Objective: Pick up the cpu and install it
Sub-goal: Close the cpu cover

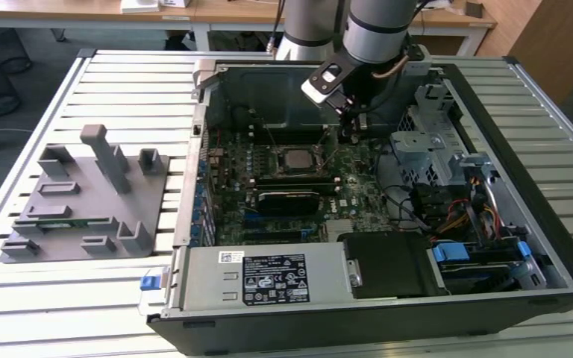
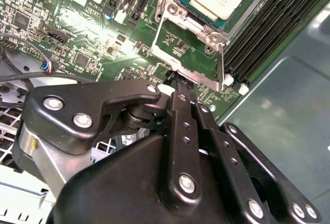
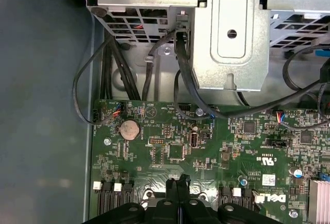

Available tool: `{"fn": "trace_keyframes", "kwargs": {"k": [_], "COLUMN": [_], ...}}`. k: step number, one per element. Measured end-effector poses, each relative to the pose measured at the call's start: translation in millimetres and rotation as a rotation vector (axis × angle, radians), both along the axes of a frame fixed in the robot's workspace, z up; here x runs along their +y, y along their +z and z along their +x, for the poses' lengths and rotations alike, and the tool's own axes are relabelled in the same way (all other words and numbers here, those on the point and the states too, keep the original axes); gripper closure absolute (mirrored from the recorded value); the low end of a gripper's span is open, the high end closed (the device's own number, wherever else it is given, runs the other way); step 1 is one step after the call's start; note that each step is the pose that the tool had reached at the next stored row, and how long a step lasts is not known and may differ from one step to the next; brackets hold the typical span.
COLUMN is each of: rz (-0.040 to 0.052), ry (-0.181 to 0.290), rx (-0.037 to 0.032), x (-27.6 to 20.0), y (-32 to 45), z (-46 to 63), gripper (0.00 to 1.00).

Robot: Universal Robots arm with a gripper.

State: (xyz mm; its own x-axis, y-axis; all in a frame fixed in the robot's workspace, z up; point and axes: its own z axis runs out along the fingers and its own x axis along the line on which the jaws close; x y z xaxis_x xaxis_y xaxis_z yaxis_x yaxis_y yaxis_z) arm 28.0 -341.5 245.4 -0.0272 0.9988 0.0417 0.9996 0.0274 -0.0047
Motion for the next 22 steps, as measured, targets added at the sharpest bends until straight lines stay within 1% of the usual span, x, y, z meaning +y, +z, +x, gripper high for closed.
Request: {"fn": "trace_keyframes", "kwargs": {"k": [4,10,22], "rz": [0.0000,0.0000,-0.0001], "ry": [0.000,0.000,0.000], "rx": [0.0000,0.0000,0.0000], "x": [0.0,0.0,0.0], "y": [0.0,0.0,-0.1], "z": [-0.2,-4.6,-7.5], "gripper": [0.89,0.89,0.89]}}
